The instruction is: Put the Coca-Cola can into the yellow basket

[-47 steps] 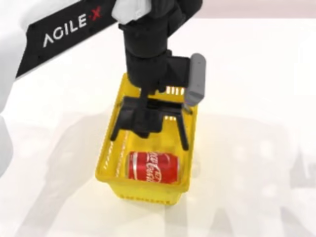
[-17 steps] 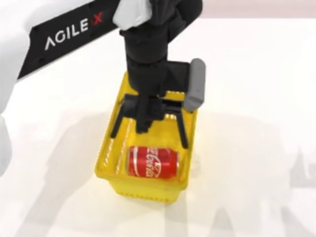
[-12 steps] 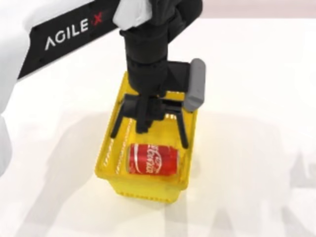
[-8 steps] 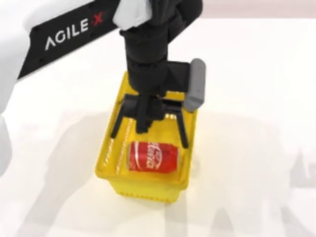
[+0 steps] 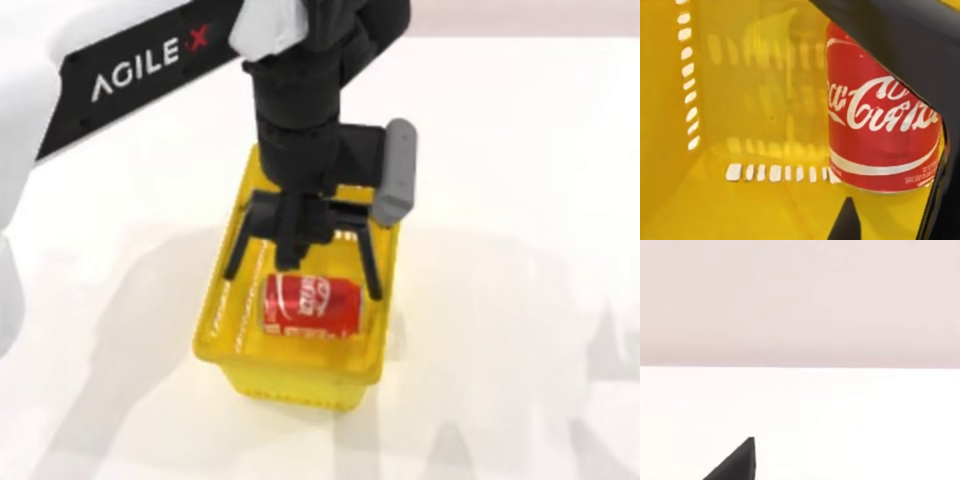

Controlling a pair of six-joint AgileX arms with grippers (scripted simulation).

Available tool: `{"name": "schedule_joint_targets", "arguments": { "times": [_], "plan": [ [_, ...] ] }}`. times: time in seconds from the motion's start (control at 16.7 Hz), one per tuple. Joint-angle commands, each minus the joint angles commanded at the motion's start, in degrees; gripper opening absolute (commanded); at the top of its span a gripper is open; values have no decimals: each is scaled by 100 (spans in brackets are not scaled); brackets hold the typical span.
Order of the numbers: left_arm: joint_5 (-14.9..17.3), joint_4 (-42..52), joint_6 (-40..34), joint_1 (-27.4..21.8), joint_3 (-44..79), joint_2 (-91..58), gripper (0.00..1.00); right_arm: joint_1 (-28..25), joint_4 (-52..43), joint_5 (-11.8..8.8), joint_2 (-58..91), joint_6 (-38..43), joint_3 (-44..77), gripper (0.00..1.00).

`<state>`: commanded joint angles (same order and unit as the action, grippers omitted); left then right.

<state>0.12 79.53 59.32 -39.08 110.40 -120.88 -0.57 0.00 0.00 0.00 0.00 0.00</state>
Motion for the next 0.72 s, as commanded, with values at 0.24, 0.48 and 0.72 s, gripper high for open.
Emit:
{"name": "schedule_joint_targets", "arguments": {
  "times": [0.24,0.48,0.72],
  "plan": [
    [1,23,17,3,17,-7,0,0,0,0,0,0,0,100],
    [-4,677,140,191,581,43,0,0,0,0,0,0,0,100],
    [0,1085,222,333,962,112,0,0,0,0,0,0,0,100]
  ]
}}
